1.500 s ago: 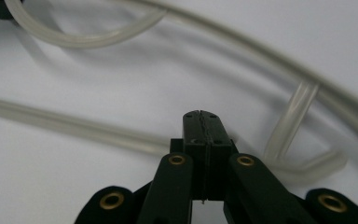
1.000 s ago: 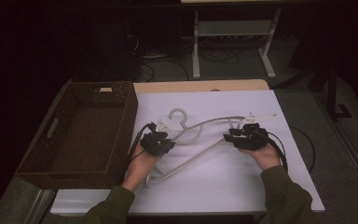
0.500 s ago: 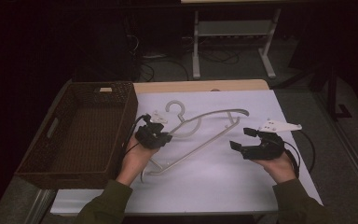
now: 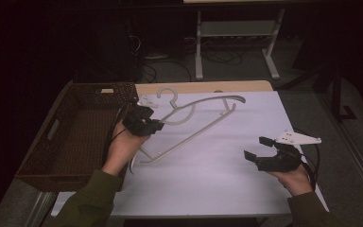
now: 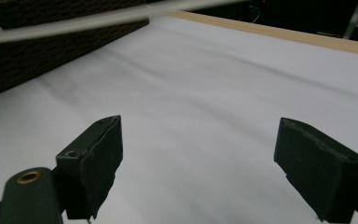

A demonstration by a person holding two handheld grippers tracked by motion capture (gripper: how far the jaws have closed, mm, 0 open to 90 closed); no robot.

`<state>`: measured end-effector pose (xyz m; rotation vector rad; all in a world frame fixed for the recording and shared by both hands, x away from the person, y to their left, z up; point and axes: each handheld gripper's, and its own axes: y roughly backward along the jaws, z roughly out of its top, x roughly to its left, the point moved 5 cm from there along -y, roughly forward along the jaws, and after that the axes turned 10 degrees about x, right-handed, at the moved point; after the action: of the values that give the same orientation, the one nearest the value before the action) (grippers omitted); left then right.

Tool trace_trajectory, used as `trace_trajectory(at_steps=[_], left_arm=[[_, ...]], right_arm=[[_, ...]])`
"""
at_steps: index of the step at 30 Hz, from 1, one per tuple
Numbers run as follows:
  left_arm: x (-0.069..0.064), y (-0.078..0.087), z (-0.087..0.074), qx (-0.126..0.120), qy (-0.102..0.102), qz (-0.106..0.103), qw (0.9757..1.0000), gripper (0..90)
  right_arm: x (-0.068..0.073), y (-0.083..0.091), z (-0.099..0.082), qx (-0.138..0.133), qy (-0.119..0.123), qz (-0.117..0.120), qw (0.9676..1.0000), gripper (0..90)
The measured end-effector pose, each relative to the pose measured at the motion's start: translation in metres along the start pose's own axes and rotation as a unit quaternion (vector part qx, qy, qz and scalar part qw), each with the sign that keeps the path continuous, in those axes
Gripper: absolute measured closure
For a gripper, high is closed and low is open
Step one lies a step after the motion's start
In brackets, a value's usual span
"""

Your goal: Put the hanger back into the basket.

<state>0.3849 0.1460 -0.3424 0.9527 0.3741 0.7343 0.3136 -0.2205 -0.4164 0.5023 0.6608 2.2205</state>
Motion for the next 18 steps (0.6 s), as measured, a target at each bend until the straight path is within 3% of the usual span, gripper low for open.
trace_trajectory(at_steps=[8, 11, 18], left_arm=[[0.029, 0.036, -0.001, -0.015, 0.023, -0.006, 0.9996, 82.0], [0.035, 0.043, -0.003, -0.018, 0.027, -0.009, 0.9994, 82.0], [0.064, 0.062, -0.017, -0.018, 0.049, -0.006, 0.9986, 82.0]], right_arm=[[0.000, 0.000, -0.002, -0.002, -0.004, -0.001, 1.0000, 14.6], [0.000, -0.001, -0.002, 0.001, -0.004, 0.000, 1.0000, 14.6], [0.001, -0.002, -0.003, 0.002, -0.003, 0.000, 1.0000, 14.9]])
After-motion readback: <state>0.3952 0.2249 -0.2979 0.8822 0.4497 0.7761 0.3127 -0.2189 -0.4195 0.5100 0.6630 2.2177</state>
